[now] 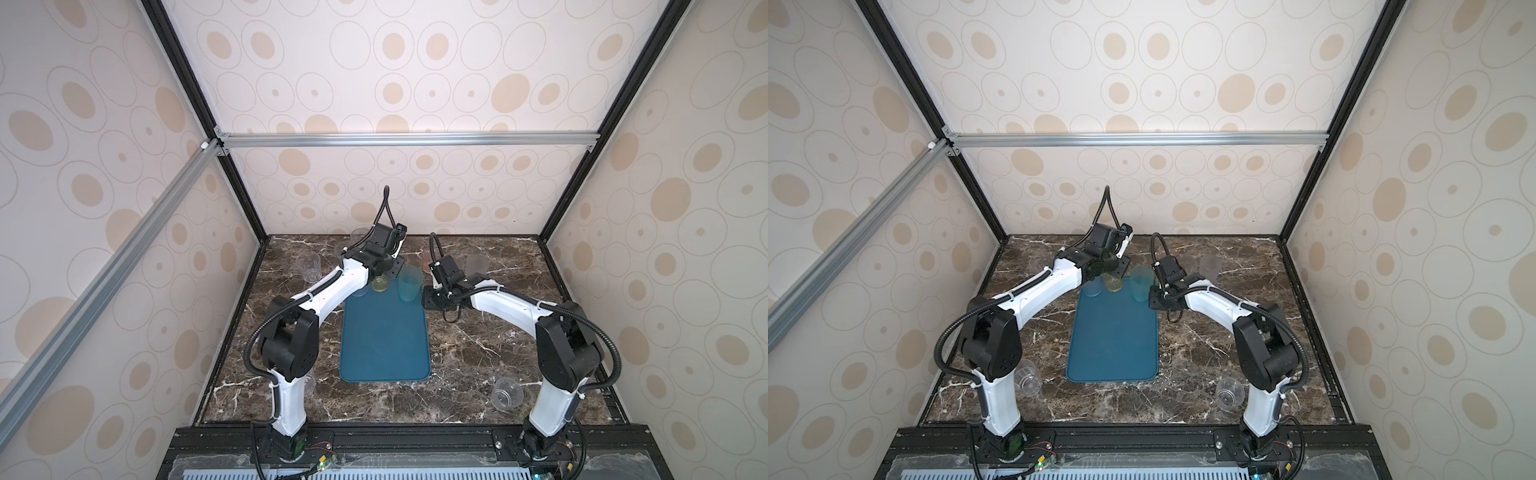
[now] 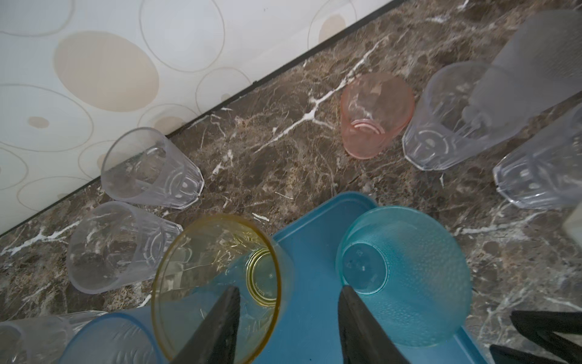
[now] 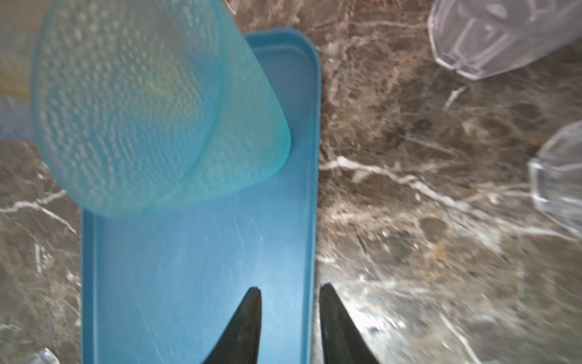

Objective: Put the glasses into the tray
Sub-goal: 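Carry the green glass with the right gripper to the tray's far end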

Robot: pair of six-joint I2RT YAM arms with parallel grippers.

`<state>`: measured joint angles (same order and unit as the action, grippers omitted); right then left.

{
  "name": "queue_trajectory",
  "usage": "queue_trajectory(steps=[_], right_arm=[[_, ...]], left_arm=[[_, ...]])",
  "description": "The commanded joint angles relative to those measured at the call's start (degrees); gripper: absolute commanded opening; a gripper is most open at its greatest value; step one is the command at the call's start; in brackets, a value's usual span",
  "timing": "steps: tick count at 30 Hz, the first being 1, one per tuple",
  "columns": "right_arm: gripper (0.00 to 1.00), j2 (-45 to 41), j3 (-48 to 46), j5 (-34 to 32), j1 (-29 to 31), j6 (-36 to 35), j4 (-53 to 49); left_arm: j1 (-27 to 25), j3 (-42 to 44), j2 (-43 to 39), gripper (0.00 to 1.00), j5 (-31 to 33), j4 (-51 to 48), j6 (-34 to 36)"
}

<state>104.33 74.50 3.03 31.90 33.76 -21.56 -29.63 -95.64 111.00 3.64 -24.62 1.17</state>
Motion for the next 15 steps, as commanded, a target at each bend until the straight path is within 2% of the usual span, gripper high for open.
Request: queue_trajectory(steps=[1, 8, 15], right_arm=[[0.34, 2.1, -0.3, 0.4, 0.0, 2.7, 6.5], [0.34, 4.9, 1.1, 0.0, 0.1, 2.4, 6.5], [0.33, 6.3, 2.4, -0.3, 0.0, 1.9, 6.6]], left_arm=[[1.2, -3.4, 0.1, 0.51, -0.8, -3.7, 2.1], [1.5, -4.9, 3.0, 0.48, -2.0, -4.5, 1.6], [1.7, -6.7, 5.3, 0.35, -3.1, -5.3, 1.6]])
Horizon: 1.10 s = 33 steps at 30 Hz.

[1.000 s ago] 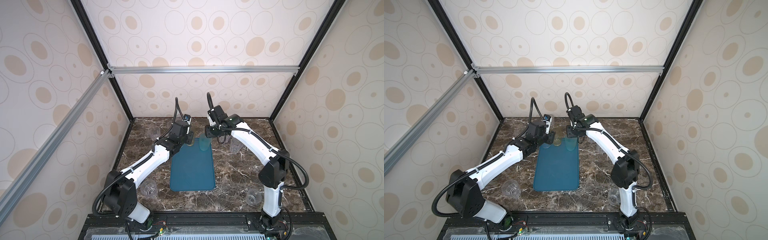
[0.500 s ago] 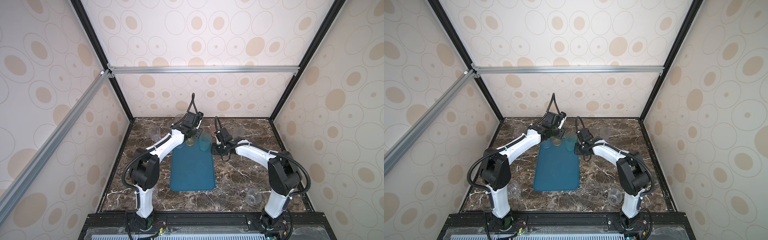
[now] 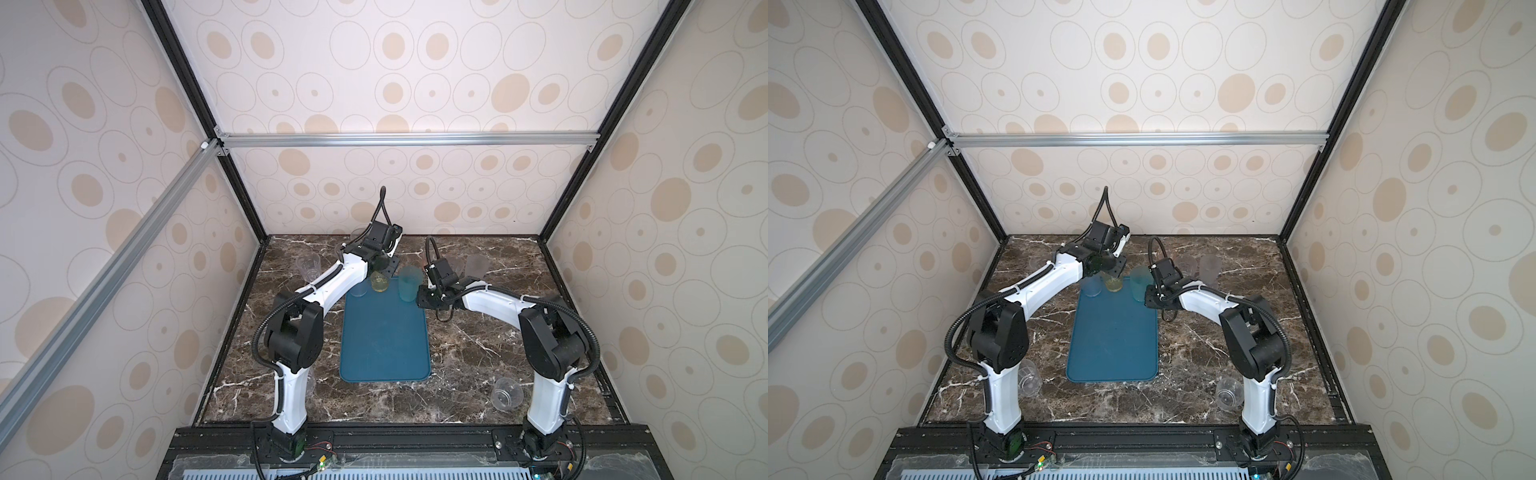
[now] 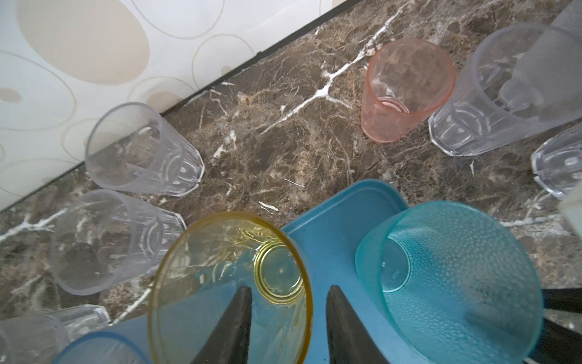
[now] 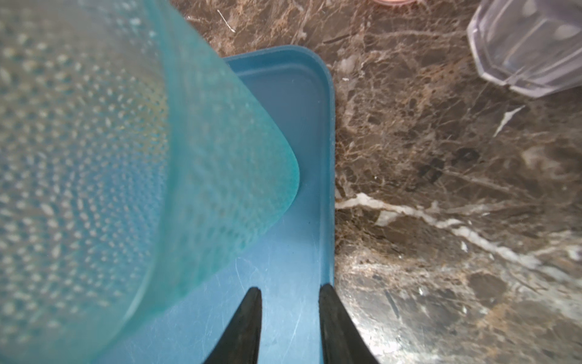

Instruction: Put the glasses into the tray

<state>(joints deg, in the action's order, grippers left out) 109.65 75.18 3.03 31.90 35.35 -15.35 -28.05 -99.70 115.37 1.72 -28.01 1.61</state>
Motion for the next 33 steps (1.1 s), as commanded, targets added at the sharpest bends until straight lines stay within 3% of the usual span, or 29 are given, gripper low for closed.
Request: queue_trajectory(steps=[1, 17, 33], right_arm=[[0.34, 1.1, 1.8, -0.3, 0.1, 0.3, 0.4], [0.32, 2.8, 2.9, -0.5, 0.0, -0.3, 0.8], [0.32, 6.1, 6.1, -1.4, 0.0, -1.0, 2.0]], left_arm=[[0.1, -2.7, 1.1, 0.33, -1.5, -1.9, 1.1], [0.2, -5.5, 3.7, 0.08, -2.8, -2.1, -0.3], [0.2, -10.1, 5.8, 0.04, -4.3, -6.8, -1.8]])
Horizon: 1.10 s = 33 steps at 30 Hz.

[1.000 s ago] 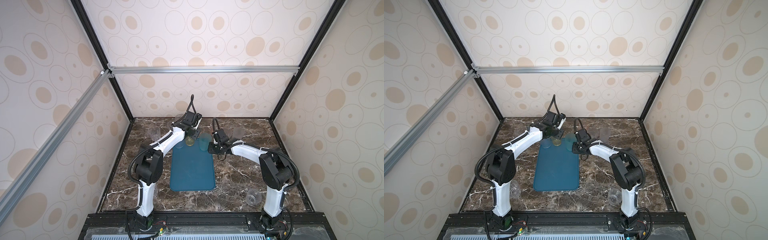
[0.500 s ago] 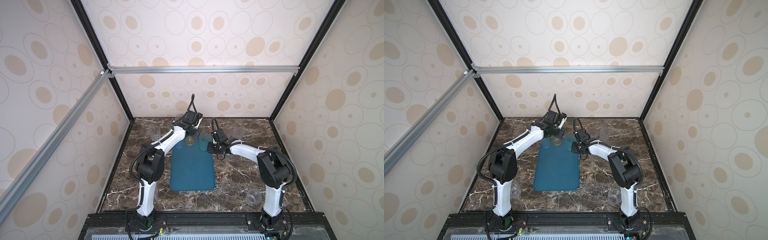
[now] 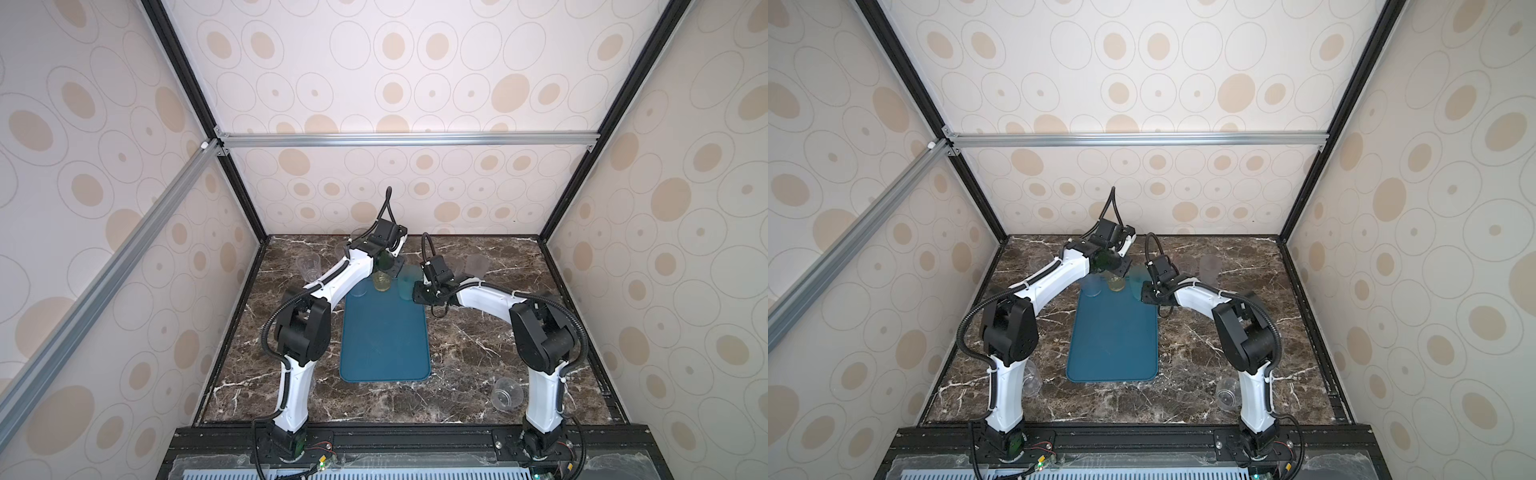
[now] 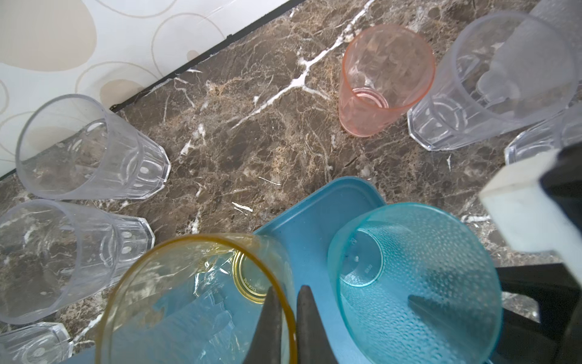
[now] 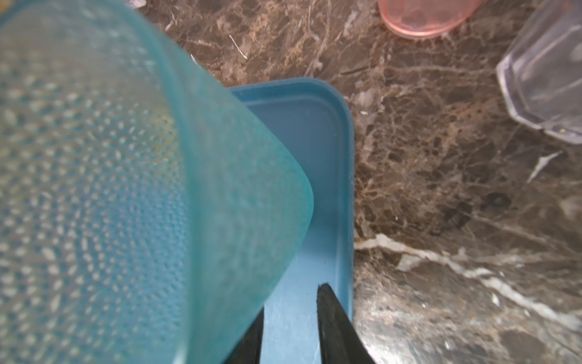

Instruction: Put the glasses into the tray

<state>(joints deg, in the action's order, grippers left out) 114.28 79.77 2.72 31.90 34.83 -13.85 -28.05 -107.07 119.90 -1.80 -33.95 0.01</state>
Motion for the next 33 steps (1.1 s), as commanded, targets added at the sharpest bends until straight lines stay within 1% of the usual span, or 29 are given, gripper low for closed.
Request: queue_trajectory(steps=[1, 7, 13, 28, 33], right_arm=[[0.32, 1.7, 1.8, -1.1, 0.1, -0.5, 0.5], [0.32, 2.8, 2.8, -2.7, 0.0, -1.1, 0.3], [0.32, 4.0, 3.9, -4.5, 0.0, -1.8, 0.3], [0.33, 6.2, 6.6, -5.6, 0.0, -2.4, -0.3], [0.34, 6.1, 7.4, -5.2, 0.0, -3.2, -0.9]], left_arm=[[0.3, -2.9, 1.4, 0.04, -0.8, -1.1, -0.2], [0.2, -3.1, 1.8, 0.07, -0.4, -1.8, -0.2], [0.3, -4.1, 2.2, 0.14, 0.0, -3.1, -0.4], [0.2, -5.9, 1.9, 0.23, 0.1, -4.0, -0.5], [0.2, -6.5, 1.4, 0.28, 0.4, -4.5, -0.5]])
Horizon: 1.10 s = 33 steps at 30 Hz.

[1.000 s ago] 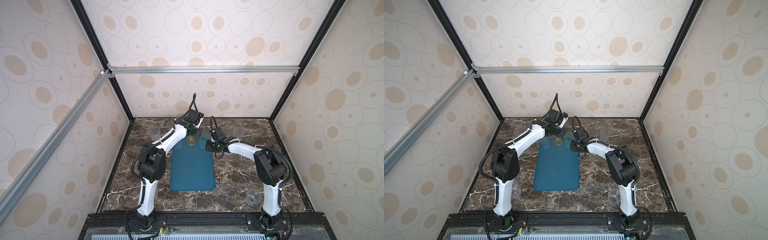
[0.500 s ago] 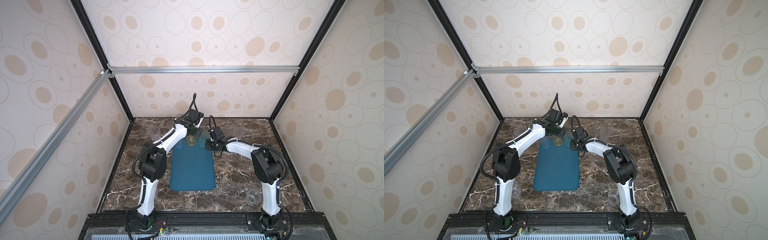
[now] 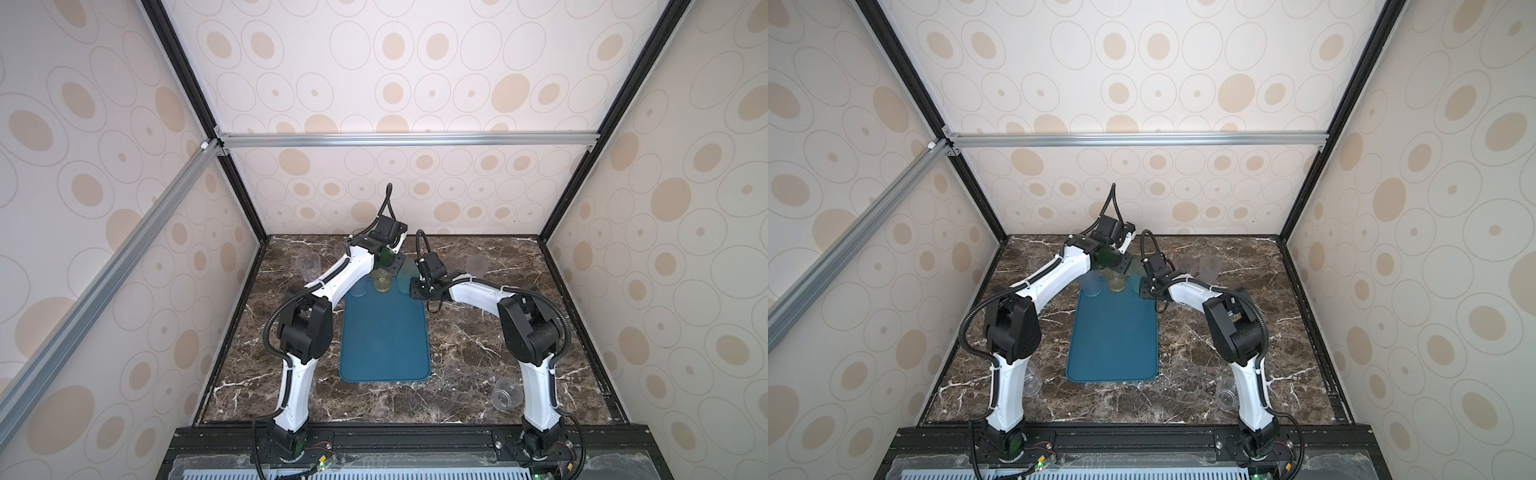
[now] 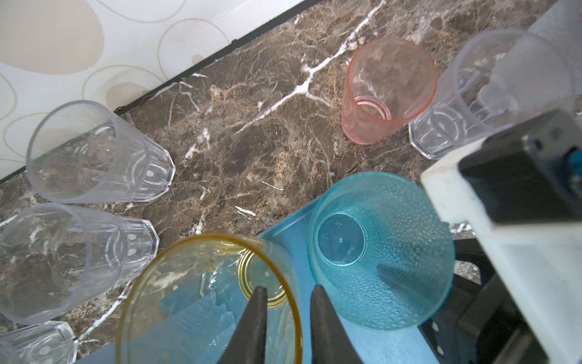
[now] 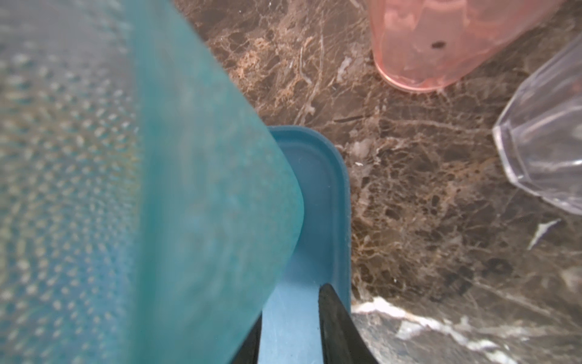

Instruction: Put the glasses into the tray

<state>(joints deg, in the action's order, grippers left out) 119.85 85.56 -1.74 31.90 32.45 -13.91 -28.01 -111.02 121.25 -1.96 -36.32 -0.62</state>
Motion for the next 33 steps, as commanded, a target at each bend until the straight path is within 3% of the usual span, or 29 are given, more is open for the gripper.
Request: queue_trajectory(steps=[1, 10, 19, 26, 33], right_arm=[[0.34, 0.4, 1.6, -0.8, 0.0, -0.9, -0.8], [0.39, 0.1, 2.4, -1.9, 0.1, -1.7, -1.3], [0.43, -2.8, 4.1, -0.8, 0.1, -3.2, -4.2], [0.44, -11.4, -0.1, 2.7, 0.0, -2.1, -8.1], [0.45, -21.9, -4.0, 2.2, -0.4, -1.1, -13.9]], left_arm=[[0.2, -2.5, -0.1, 0.3, 0.6, -2.1, 0.1], [0.2, -2.7, -2.9, 0.41, 2.0, -3.5, 0.0], [0.2, 0.8, -11.5, 0.49, 4.8, -1.7, -0.7], [0.3, 13.2, -23.5, 0.53, 10.5, 7.0, -2.0], [1.8, 32.7, -40.6, 0.71, 19.0, 21.8, -4.1]])
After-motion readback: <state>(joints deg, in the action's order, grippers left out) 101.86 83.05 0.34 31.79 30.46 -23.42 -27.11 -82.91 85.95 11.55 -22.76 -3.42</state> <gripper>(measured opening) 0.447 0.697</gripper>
